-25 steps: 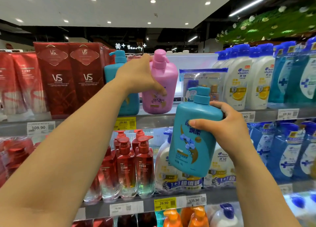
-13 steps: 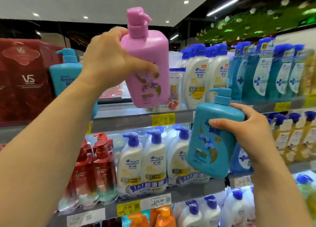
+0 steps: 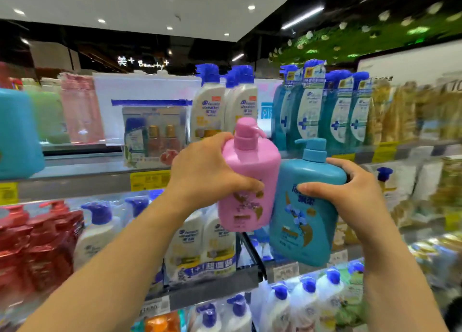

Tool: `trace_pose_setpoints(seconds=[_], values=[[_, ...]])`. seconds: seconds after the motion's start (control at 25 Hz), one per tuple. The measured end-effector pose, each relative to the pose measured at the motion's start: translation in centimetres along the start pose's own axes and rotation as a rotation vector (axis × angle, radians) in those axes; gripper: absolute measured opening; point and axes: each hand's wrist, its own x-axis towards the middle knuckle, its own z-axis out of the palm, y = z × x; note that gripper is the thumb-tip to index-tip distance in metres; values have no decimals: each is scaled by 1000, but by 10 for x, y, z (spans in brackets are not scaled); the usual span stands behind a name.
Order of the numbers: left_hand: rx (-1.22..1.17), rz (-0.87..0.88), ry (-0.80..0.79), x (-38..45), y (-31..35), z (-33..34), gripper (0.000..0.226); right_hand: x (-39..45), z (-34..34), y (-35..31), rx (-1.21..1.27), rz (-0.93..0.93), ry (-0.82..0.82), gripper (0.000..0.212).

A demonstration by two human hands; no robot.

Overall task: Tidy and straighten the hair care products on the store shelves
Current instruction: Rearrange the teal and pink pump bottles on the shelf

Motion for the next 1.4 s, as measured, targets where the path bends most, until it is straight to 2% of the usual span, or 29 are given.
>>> trace_pose_setpoints(seconds=[0.24,0.52,0.68,0.92,1.4], values=[[91,-64,-47,-7,7,73,81,15,-37,33,-23,6,-83,78],[254,-143,-148,-21,-7,139,69,16,-52,59,-25,44,-175,74],[274,-188,-201,-24,-18,156,66,14,-50,66,-10,61,-234,73],[268,-219,-286,-31,-24,174,63,18,-47,73,143,131,-227,73],[341,-270,-273,-23,-40,190,76,29,-48,89,169,149,-278,77]])
